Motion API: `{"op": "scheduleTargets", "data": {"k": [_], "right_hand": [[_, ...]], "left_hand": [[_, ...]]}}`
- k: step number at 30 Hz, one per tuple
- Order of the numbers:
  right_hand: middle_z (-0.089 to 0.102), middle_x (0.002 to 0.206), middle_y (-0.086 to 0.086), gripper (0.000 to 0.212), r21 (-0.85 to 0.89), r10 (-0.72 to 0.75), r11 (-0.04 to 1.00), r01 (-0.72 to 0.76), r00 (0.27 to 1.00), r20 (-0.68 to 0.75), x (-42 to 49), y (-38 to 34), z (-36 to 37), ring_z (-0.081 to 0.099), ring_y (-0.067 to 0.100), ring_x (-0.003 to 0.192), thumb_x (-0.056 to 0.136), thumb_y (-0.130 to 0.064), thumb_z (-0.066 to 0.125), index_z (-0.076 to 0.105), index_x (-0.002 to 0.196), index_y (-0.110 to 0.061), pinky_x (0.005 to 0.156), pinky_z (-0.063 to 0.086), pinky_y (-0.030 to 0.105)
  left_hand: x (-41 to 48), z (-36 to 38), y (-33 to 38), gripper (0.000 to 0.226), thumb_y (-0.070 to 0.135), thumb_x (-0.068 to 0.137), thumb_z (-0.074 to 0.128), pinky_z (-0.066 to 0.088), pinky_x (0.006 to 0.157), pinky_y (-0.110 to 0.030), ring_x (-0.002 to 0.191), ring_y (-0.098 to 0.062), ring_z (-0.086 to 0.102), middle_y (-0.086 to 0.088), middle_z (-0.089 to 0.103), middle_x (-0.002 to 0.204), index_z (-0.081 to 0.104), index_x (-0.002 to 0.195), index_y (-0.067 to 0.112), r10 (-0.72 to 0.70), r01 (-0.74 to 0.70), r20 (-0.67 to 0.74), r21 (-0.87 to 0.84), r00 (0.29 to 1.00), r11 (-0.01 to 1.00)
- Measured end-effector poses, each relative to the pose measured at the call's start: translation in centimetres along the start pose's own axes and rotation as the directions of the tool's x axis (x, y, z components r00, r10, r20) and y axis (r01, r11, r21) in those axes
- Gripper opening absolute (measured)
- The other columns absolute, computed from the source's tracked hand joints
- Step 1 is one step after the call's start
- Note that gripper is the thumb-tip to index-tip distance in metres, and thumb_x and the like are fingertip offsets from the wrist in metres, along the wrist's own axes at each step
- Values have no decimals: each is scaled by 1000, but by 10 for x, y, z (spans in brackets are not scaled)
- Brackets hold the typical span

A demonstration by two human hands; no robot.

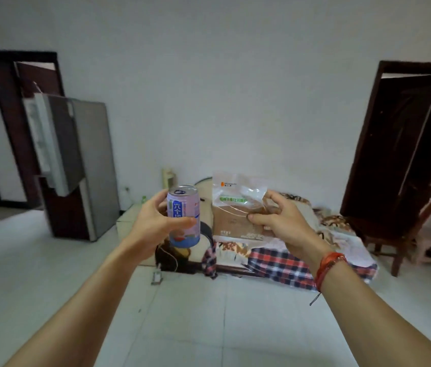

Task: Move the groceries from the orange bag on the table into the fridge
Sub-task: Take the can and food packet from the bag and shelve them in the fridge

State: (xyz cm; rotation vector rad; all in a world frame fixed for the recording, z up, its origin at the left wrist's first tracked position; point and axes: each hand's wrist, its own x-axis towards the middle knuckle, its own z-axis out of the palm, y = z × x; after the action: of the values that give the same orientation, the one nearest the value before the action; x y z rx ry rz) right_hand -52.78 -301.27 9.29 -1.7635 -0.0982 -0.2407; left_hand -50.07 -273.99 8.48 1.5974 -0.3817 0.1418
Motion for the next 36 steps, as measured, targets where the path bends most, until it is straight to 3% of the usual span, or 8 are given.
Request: {"op": "scheduleTargets", "data": {"k": [3,6,11,16,25,32,36], "right_hand": [[75,110,10,48,24,-16,1000,13,995,96,15,-3,52,73,32,98,79,-6,81,65,117,-30,84,61,49],[72,115,8,43,32,-40,999,35,984,176,20,-9,102,71,28,105,79,-7,82,65,112,-28,86,60,45],[70,117,10,43,98,-82,994,55,951,298,23,-24,183,69,30,108,81,-4,80,65,115,-24,86,61,46],[73,109,8,45,153,-116,987,55,896,429,21,-45,246,72,25,100,85,1,75,66,120,-27,84,62,47],[76,107,15,50,202,-162,978,52,803,574,31,-56,310,73,35,100,79,8,76,68,117,-24,90,60,50],[76,106,14,45,238,-206,969,69,755,622,43,-56,327,74,33,97,79,3,79,70,111,-27,87,61,49],[76,105,8,45,252,-236,963,93,743,627,49,-53,332,73,24,91,79,4,78,70,110,-28,75,59,36]], "left_hand": [[-18,-52,3,55,-14,68,78,57,62,-29,81,-21,73,-6,76,90,65,111,17,-3,6,-94,38,996,999],[-42,-99,7,57,-6,57,83,58,62,-36,79,-23,72,-11,75,90,67,106,19,-2,15,-181,68,984,998],[-84,-168,16,62,5,50,82,55,60,-29,79,-22,72,-11,75,91,66,109,18,5,34,-307,121,952,992],[-118,-214,25,57,-10,67,81,57,61,-25,82,-18,73,-2,76,89,63,109,24,3,81,-419,182,908,980],[-156,-250,29,58,-5,70,81,57,63,-26,86,-15,72,6,74,90,60,108,32,45,123,-589,242,807,962],[-157,-256,31,61,-3,70,82,59,68,-32,93,-23,70,-1,72,98,57,116,27,80,129,-657,264,750,956],[-155,-258,30,61,-2,72,80,59,72,-34,97,-25,67,-4,69,105,55,121,25,105,117,-669,278,736,953]]}}
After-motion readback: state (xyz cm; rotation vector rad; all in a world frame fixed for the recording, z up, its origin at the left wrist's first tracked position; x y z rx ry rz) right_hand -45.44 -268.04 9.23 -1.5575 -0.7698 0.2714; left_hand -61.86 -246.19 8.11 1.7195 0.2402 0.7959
